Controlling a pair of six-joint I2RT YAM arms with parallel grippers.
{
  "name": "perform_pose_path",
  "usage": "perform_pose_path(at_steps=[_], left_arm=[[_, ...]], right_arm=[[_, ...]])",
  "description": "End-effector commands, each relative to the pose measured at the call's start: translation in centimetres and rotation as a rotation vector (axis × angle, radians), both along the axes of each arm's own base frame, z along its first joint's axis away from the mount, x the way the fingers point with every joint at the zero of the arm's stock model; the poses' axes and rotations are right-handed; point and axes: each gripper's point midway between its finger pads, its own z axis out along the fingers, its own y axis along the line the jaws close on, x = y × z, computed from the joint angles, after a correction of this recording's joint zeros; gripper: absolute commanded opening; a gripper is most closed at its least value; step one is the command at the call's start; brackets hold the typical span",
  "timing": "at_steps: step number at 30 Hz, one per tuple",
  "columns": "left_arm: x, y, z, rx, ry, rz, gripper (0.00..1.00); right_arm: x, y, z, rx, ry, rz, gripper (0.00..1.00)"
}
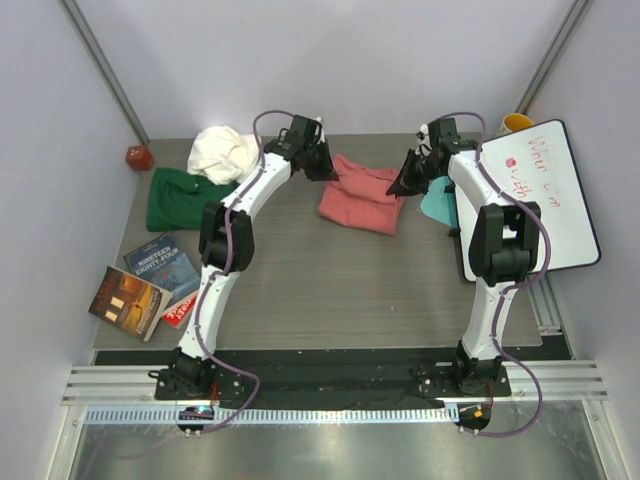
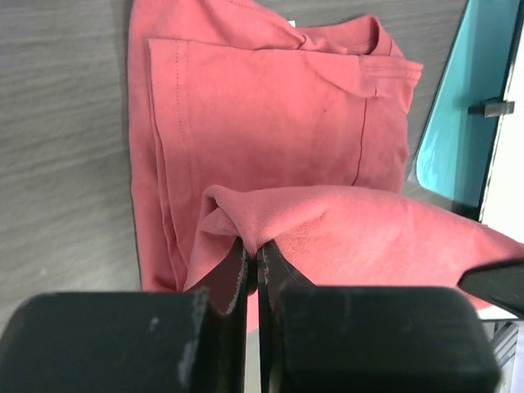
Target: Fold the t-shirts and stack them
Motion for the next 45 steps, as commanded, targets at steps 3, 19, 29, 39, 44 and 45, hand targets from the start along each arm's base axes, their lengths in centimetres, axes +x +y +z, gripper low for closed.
perform_pose_path(at_steps=[3, 19, 29, 39, 44, 45], left_arm=[[3.0, -1.9, 2.7, -0.116, -0.134, -0.016, 0.04], [4.6, -3.3, -2.7, -0.129, -0.131, -0.005, 0.07], [5.8, -1.3, -1.5, -0.039, -0.204, 0.081, 0.02], [6.5, -0.1, 2.4, -0.016, -0.31, 0.115, 0.0], [6.5, -0.2, 4.3, -0.038, -0.338, 0.115, 0.0], [6.5, -0.2, 4.6, -0.039, -0.346, 0.114, 0.0]], right_arm=[[2.3, -0.9, 0.5, -0.027, -0.076, -0.024, 0.01], [4.5, -1.5, -4.8, -0.02, -0.154, -0.136, 0.01], [8.7, -1.7, -3.0, 0.009, -0.246, -0.185, 0.07], [9.7, -0.7, 0.3, 0.075, -0.315, -0.145, 0.01], [10.0, -0.3, 1.6, 0.095, -0.354, -0.122, 0.01], [10.1, -0.2, 1.8, 0.098, -0.363, -0.117, 0.01]])
